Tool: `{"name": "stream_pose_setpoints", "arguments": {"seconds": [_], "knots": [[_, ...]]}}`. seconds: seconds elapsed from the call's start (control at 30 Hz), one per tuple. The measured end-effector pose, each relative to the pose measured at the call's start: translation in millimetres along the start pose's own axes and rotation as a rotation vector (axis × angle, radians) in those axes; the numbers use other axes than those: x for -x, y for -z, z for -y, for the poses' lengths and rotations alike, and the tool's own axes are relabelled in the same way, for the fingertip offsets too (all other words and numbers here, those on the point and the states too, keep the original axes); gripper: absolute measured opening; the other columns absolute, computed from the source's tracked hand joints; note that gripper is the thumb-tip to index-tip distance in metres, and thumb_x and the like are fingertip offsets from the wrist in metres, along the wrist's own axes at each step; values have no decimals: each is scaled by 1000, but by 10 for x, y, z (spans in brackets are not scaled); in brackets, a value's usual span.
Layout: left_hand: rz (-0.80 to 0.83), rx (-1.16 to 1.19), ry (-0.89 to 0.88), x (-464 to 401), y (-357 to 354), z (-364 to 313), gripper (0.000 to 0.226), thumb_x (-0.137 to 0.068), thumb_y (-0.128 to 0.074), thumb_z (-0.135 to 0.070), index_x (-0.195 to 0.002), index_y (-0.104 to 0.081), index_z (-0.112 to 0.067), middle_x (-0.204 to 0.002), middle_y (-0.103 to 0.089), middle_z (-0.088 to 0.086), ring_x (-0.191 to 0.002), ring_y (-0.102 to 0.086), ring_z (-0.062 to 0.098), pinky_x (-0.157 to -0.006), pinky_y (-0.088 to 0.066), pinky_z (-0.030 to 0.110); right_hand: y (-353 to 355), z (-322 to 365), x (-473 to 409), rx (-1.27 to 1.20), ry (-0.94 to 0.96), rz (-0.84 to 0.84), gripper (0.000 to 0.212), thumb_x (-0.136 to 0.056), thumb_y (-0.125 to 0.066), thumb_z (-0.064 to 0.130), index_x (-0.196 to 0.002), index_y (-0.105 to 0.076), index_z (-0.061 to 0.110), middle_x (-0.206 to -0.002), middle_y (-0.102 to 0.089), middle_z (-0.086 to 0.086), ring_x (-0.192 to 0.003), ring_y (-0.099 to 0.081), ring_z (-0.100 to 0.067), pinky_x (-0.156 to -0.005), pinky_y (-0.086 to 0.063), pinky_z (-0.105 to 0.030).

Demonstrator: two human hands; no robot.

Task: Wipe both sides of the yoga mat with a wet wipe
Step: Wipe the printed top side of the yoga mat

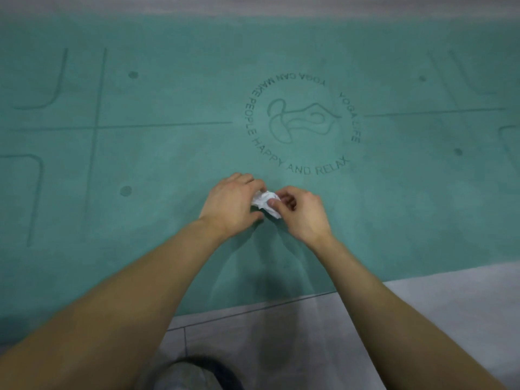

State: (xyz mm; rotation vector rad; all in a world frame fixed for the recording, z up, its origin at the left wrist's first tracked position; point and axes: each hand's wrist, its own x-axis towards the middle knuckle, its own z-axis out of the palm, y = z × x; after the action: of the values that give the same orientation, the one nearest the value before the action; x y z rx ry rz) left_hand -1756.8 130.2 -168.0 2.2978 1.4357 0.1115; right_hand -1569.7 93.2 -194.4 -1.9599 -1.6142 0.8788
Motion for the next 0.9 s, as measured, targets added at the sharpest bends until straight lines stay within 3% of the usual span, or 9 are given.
{"name": "stream_pose_setpoints", "arguments": {"seconds": [0.1,0.17,0.23,0.37,0.5,0.57,0.63,0.8,0.9], "knots": [[-33,47,51,-20,-29,-3,25,-88,-65,-26,-112,-71,-28,-102,-68,-2,-101,-65,27,-81,-50,37,-16,-3,119,-16,133,29,44,-96,-72,34,-139,-64,29,-102,-64,8,-85,-63,-9,-84,-54,-26],[-37,108,65,-22,-24,32,27,-85,-66,-20,-111,-71,-26,-102,-70,-2,-96,-68,28,-81,-55,39,-43,18,119,32,178,56,54,-93,-74,42,-144,-59,32,-121,-55,9,-99,-62,-9,-90,-52,-23],[17,159,44,-12,-38,84,38,-80,-65,-10,-115,-65,-25,-103,-75,-5,-96,-71,26,-83,-57,41,-133,47,113,71,214,64,50,-93,-75,34,-140,-62,25,-120,-58,6,-103,-63,-15,-92,-54,-34],[50,163,50,-23,30,269,41,-74,-55,-8,-110,-57,-29,-98,-73,-11,-92,-71,22,-82,-59,41,-107,-64,10,270,385,152,37,-96,-61,14,-133,-64,23,-108,-54,-6,-85,-62,-35,-74,-54,-47],[94,-74,47,-212,300,451,35,-79,-61,-20,-113,-62,-30,-112,-66,-2,-108,-65,28,-91,-56,44,185,-351,-464,373,105,-334,34,-95,-58,8,-126,-69,11,-120,-59,-14,-102,-57,-37,-92,-54,-49],[139,-197,1,-363,438,478,36,-85,-65,-24,-121,-64,-27,-119,-64,2,-118,-61,30,-97,-53,44,-2,-388,-409,510,130,-255,50,-99,-53,22,-146,-55,5,-154,-47,-20,-136,-45,-40,-117,-40,-50],[155,-269,-22,-553,560,482,40,-89,-66,-29,-129,-63,-25,-128,-61,5,-125,-55,31,-102,-50,45,-169,-416,-253,522,208,-141,65,-105,-46,42,-160,-38,7,-174,-18,-12,-160,-15,-32,-130,-19,-46],[222,-330,67,-1190,624,502,65,-96,-62,-48,-154,-43,-25,-156,-45,11,-143,-42,36,-116,-40,51,-101,-355,-565,489,-28,-210,73,-109,-30,58,-166,-25,15,-177,-6,-4,-163,-1,-23,-132,-8,-43],[278,-365,143,-1472,588,529,80,-92,-67,-49,-161,-32,-29,-164,-33,11,-150,-33,36,-119,-37,53,-455,8,-487,485,137,-103,84,-107,-29,63,-167,-15,5,-177,3,-7,-163,10,-25,-132,-4,-47]]}}
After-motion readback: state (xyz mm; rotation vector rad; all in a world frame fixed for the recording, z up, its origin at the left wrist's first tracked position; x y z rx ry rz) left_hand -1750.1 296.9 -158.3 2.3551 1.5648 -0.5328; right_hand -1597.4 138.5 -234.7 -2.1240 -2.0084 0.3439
